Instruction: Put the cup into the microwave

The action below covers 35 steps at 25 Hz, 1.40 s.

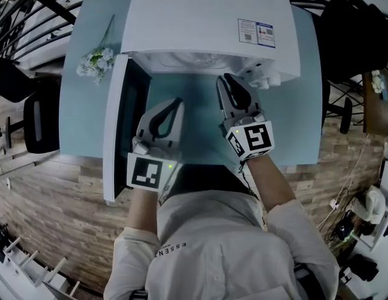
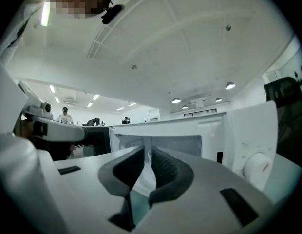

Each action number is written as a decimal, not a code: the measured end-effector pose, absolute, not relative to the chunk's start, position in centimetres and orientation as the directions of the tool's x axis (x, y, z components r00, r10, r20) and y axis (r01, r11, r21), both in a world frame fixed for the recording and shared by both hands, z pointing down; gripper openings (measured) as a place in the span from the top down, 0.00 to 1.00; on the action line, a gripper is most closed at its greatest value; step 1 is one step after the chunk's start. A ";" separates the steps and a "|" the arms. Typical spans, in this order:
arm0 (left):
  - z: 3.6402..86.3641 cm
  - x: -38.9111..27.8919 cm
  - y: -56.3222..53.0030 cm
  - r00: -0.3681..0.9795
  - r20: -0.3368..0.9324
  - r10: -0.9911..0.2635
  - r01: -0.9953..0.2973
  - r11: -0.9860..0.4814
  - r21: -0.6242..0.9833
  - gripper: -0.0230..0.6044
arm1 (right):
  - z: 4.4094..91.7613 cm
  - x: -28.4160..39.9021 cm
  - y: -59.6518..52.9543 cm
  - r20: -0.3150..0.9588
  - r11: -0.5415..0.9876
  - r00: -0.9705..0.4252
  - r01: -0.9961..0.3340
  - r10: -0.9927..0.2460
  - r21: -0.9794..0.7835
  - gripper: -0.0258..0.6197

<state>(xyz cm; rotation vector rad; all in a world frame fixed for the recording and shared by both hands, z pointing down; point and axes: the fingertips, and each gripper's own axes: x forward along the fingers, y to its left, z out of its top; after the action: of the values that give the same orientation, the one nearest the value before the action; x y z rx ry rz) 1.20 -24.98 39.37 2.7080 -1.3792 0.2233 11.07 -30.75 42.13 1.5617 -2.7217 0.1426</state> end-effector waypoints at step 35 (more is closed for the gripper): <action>28.6 -0.7 -20.6 0.588 0.032 -0.808 -0.802 -0.588 -0.108 0.96 | 28.1 13.0 -20.7 -0.100 0.538 -0.539 -0.842 -0.836 0.044 0.94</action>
<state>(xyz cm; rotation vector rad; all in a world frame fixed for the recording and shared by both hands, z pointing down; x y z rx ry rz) -0.69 -20.62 28.61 2.8720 -1.4589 0.1257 13.01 -20.69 28.14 1.5373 -2.8132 -0.1391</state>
